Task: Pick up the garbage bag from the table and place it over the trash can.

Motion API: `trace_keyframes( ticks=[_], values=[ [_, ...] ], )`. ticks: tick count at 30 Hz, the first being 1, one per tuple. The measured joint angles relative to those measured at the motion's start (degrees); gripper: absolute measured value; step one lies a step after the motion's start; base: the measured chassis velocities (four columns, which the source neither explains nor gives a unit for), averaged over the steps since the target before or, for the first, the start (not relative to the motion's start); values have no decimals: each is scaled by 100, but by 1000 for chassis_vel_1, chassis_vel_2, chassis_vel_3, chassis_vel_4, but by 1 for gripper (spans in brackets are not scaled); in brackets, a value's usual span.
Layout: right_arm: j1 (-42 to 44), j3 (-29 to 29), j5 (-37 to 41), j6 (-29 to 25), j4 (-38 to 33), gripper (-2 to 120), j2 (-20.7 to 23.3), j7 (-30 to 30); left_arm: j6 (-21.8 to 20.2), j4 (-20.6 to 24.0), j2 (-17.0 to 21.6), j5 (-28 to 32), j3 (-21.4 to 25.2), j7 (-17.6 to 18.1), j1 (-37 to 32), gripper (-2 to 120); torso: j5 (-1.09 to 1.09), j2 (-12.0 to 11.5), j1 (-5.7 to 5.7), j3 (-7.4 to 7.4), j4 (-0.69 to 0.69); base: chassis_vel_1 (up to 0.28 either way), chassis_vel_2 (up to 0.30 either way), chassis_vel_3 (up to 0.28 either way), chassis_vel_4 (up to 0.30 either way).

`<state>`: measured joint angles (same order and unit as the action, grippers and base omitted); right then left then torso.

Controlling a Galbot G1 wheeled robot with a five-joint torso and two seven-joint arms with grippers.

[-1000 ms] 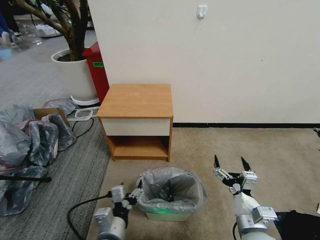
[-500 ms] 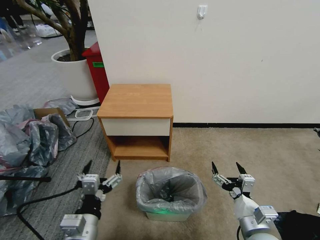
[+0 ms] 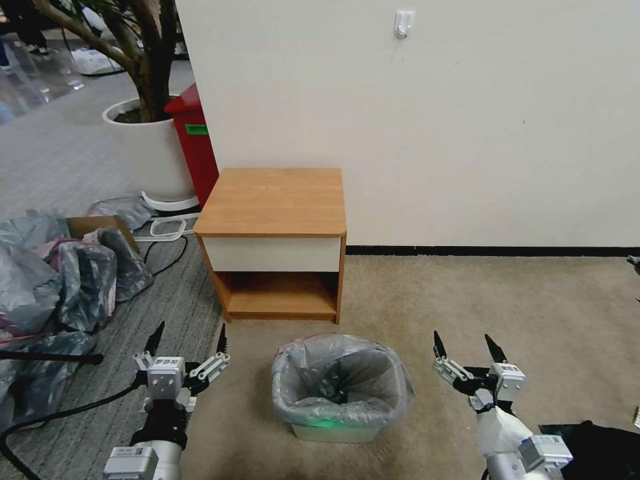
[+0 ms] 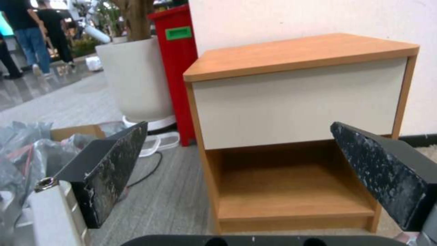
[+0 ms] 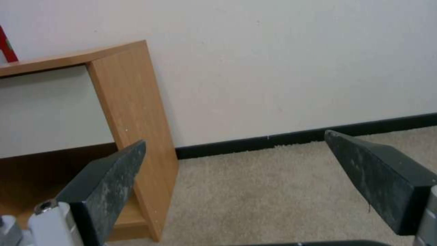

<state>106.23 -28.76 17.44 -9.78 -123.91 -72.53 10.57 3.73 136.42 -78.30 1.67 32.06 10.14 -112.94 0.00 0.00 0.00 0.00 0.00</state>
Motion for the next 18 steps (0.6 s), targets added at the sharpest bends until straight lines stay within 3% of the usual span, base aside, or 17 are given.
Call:
trace_keyframes(
  ticks=[18],
  values=[
    [-7, 6, -4, 0, -3, 100, 3, 7, -15, -14, 4, 24, -12, 14, 8, 100, 0, -1, 0, 0, 0, 0, 0, 0, 0]
  ],
)
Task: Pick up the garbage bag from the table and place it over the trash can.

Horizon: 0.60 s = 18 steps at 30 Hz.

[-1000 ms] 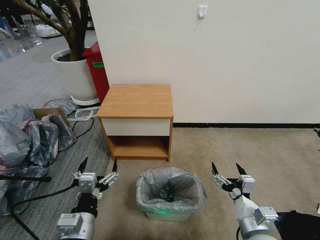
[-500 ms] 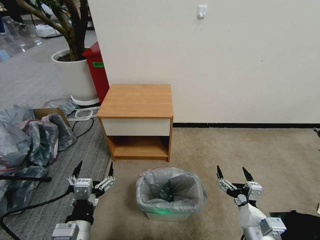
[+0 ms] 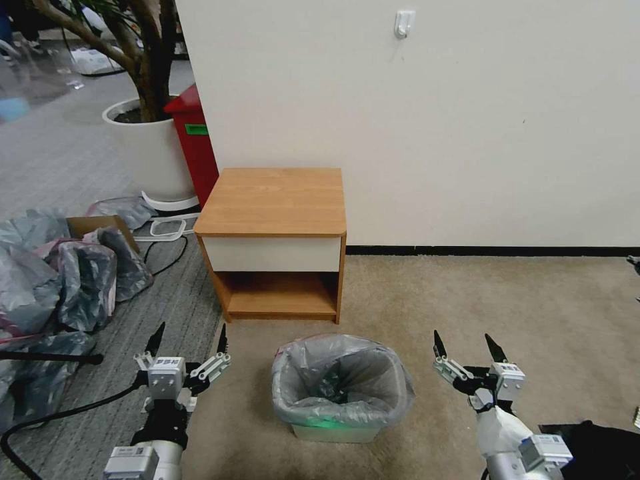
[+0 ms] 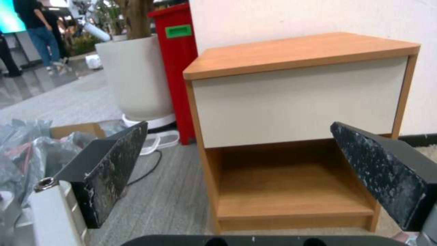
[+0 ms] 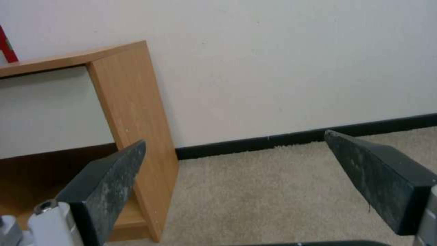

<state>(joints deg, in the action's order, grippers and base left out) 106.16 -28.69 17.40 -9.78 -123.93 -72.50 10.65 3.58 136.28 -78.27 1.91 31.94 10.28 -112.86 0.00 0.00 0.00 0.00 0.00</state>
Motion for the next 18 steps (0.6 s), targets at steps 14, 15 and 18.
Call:
trace_keyframes(
  ticks=[14, 15, 18],
  values=[
    [-2, 2, 0, 2, 0, 100, 0, 1, -6, -5, 1, 6, -5, 7, 3, 100, 0, 0, 0, 0, 0, 0, 0, 0, 0],
    [-1, 2, 0, 2, 0, 100, 1, 1, -6, -6, 1, 7, -5, 7, 3, 100, 0, 0, 0, 0, 0, 0, 0, 0, 0],
    [-2, 2, 0, 2, 0, 100, 1, 1, -6, -6, 0, 8, -5, 8, 3, 100, 0, 0, 0, 0, 0, 0, 0, 0, 0]
  ],
)
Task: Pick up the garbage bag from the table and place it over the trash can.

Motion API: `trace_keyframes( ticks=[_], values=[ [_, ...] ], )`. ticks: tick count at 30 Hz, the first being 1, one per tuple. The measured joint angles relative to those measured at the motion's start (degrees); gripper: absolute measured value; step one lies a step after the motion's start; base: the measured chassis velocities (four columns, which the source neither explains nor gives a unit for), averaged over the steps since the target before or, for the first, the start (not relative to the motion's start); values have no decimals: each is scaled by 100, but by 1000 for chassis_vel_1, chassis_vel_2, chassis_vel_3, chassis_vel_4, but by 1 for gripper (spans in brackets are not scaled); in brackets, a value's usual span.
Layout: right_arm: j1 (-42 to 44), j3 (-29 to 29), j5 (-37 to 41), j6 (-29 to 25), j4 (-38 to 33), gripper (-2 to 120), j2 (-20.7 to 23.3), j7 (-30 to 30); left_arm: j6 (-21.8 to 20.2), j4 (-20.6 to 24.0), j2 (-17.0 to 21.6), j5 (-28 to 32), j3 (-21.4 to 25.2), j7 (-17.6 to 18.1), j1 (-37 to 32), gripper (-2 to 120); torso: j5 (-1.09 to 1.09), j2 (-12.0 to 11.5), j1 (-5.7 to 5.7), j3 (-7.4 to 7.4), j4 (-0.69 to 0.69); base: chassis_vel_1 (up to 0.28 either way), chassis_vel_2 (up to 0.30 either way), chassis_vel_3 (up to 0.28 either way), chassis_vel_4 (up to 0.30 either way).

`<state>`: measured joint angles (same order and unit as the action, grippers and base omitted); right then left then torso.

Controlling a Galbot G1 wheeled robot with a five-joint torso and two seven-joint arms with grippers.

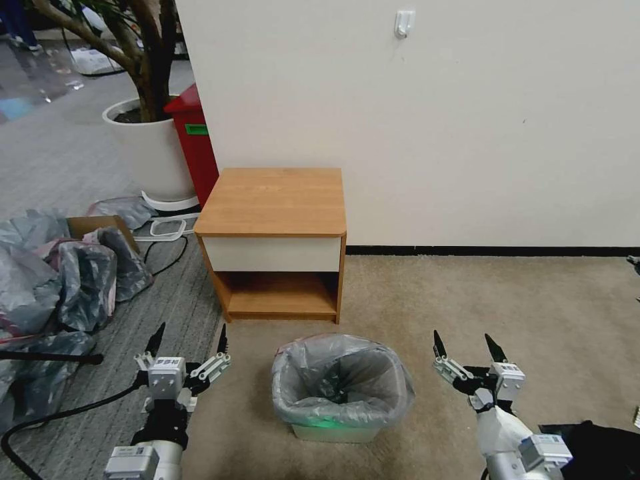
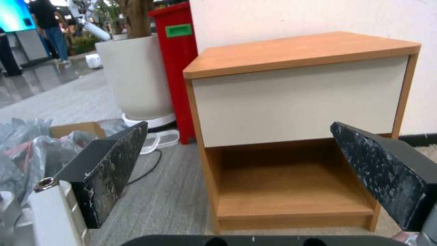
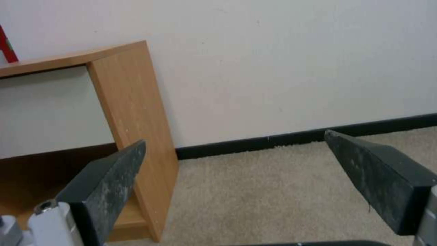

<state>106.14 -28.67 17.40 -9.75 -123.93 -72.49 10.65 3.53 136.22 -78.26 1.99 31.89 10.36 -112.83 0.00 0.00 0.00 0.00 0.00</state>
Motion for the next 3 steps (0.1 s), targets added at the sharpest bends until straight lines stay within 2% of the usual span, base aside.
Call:
trace_keyframes(
  ticks=[3],
  values=[
    [0, 0, 0, 0, 0, 100, 0, 0, 0, 0, 0, 0, 0, 1, 0, 100, 0, 0, 0, 0, 0, 0, 0, 0, 0]
  ],
)
